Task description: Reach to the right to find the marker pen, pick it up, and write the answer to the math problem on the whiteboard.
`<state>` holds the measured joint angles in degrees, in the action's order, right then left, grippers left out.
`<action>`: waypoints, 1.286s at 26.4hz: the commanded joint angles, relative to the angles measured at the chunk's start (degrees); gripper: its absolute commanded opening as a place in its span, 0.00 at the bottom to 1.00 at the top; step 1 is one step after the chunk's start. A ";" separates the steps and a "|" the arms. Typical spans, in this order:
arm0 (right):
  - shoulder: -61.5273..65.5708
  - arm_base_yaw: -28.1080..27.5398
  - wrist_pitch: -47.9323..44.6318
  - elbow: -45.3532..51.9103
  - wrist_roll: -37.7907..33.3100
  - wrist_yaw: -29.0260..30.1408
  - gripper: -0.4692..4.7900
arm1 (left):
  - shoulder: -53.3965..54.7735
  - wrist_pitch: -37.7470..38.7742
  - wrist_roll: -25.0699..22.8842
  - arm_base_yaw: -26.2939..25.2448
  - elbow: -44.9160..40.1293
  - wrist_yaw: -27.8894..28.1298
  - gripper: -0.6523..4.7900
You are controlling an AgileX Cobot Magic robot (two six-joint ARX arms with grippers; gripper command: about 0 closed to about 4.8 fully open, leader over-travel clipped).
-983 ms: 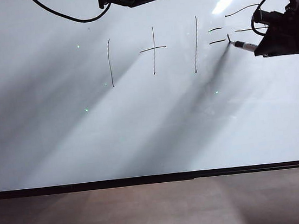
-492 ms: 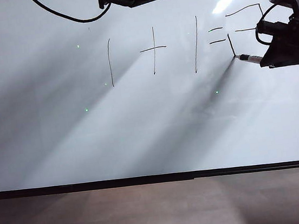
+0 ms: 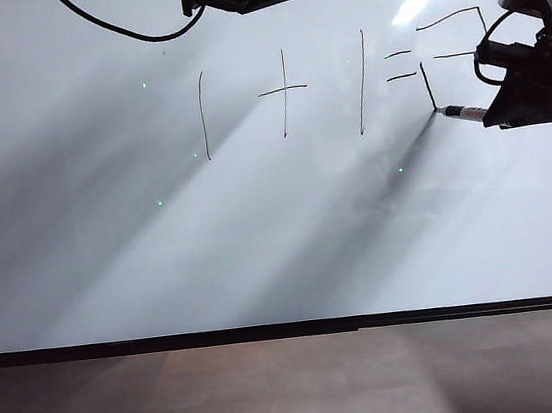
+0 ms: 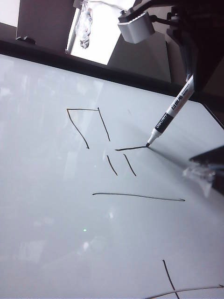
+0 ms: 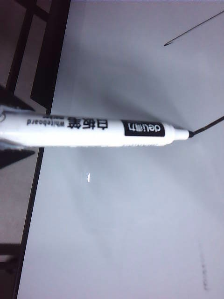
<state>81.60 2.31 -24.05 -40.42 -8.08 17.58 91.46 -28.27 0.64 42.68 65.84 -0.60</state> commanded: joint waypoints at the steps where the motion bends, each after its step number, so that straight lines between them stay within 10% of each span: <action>1: -0.24 -1.53 -0.63 -0.17 -0.26 -0.98 0.08 | -0.24 -0.48 -0.42 0.07 0.15 -0.07 0.11; 16: -0.46 -12.02 -1.57 -0.17 -0.33 2.43 0.08 | -0.24 -0.48 -0.44 0.07 0.15 -0.07 0.11; 34: -27.10 -11.80 12.37 9.75 -1.11 2.86 0.08 | -0.24 0.11 -0.44 0.04 0.15 -0.07 0.11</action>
<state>56.77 -9.58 -14.70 -30.70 -9.34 20.97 91.46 -27.62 0.67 42.68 65.84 -0.60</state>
